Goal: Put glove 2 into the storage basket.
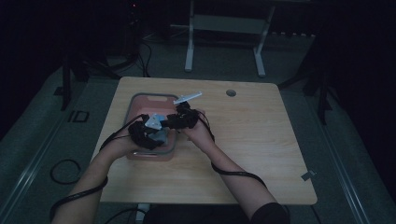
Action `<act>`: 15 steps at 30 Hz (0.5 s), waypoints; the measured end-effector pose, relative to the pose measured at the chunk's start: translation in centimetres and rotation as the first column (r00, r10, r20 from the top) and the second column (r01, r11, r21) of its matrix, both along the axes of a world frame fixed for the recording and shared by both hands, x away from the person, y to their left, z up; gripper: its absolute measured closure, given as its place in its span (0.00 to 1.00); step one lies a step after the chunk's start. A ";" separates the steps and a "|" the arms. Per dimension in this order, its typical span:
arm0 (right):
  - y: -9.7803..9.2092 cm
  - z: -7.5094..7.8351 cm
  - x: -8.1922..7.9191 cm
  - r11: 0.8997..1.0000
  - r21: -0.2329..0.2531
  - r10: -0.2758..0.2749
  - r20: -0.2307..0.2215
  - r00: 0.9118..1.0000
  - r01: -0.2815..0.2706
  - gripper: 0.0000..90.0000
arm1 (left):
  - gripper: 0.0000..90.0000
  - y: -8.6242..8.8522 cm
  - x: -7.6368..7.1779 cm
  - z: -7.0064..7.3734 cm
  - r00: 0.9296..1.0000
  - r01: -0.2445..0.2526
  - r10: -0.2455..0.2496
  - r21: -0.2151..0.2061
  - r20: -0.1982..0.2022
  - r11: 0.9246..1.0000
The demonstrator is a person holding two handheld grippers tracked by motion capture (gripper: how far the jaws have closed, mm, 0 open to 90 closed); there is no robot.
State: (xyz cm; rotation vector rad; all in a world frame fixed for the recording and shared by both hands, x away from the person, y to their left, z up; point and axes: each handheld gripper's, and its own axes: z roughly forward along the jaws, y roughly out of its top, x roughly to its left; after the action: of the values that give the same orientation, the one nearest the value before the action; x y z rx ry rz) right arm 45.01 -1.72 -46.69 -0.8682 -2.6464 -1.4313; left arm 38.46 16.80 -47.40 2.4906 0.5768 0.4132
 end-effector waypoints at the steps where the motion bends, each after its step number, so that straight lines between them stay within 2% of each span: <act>1: -0.2 0.0 -0.1 1.000 0.001 0.003 0.004 1.000 -0.003 0.55 | 0.41 0.0 -0.1 0.2 1.000 -0.006 0.006 -0.015 0.004 1.000; 5: -1.0 0.4 -0.6 1.000 -0.007 0.019 0.029 0.999 -0.019 0.49 | 0.24 -0.2 -0.2 0.8 0.998 -0.058 0.058 -0.058 0.007 0.997; 7: -1.3 0.5 -0.8 0.999 -0.017 0.034 0.044 0.998 -0.033 0.44 | 0.15 -0.2 -0.3 0.9 0.998 -0.062 0.061 -0.089 -0.016 0.994; 9: -1.6 0.6 -1.0 0.999 -0.019 0.038 0.057 0.998 -0.037 0.40 | 0.09 -0.3 -0.4 1.0 0.998 -0.070 0.069 -0.101 -0.015 0.992; 12: -2.0 0.7 -1.3 0.998 -0.015 0.055 0.065 0.996 -0.054 0.32 | 0.03 -0.5 -0.5 1.2 0.996 -0.083 0.080 -0.131 -0.024 0.988; 15: -2.5 0.7 -1.2 0.998 0.000 0.062 0.058 0.996 -0.062 0.28 | 0.02 -1.0 -0.7 1.2 0.997 -0.074 0.071 -0.137 -0.026 0.988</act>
State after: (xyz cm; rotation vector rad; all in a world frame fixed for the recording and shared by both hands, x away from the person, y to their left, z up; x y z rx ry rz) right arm 43.78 -4.26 -46.04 -0.7479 -2.6875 -1.4667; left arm 37.76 15.85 -46.25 2.3500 0.6827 0.3619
